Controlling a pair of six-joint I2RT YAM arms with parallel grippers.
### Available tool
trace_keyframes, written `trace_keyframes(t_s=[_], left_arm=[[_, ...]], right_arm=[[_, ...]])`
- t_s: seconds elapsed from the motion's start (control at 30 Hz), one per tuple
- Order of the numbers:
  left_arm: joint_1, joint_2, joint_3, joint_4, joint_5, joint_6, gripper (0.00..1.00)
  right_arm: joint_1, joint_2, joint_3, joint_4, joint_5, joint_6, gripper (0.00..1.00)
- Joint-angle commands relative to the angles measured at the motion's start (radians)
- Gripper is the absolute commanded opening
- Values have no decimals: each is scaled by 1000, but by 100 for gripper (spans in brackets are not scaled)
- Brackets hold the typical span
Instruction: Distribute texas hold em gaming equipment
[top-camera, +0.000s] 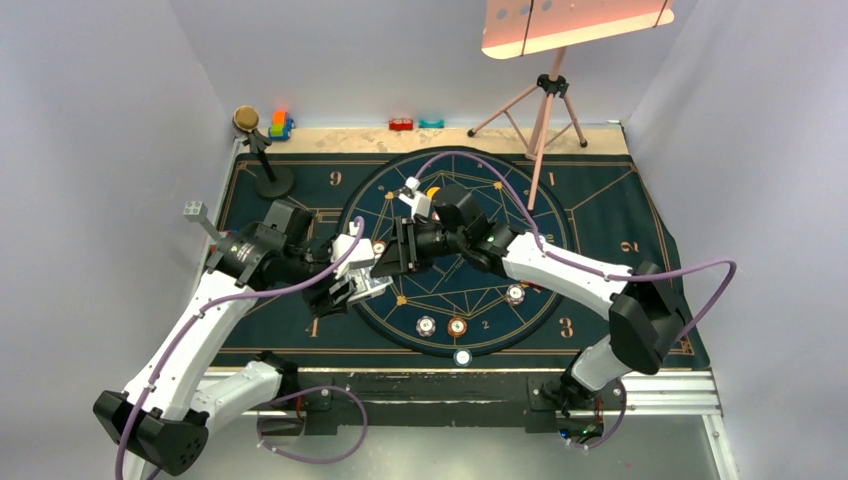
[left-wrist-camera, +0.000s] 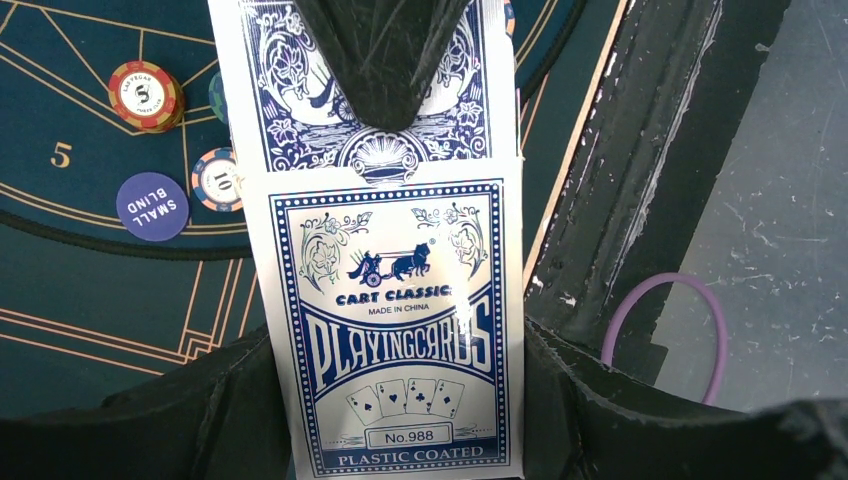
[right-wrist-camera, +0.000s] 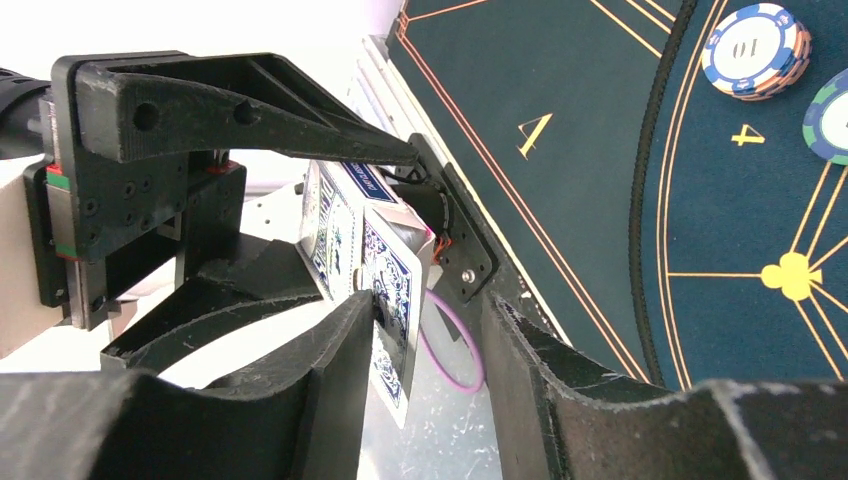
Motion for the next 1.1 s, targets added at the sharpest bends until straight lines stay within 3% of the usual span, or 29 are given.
trace_keyframes(t_s=[0.0,0.6,0.93,1.07], left_arm=[[-2,-13,52,17,62,-19,13],[-2,-31,43,10,65,-17,9],[-2,-39,21,15,51,-9,8],[-2,-40,7,19,40,-1,8]], right_arm=[[-18,-41,-16,-3,15,-25,44],[-84,-107,-14,-97,49,-86,34],[-104,-141,-20,-88,25,-65,10],[-131,-187,-51,-31,-31,-23,5]])
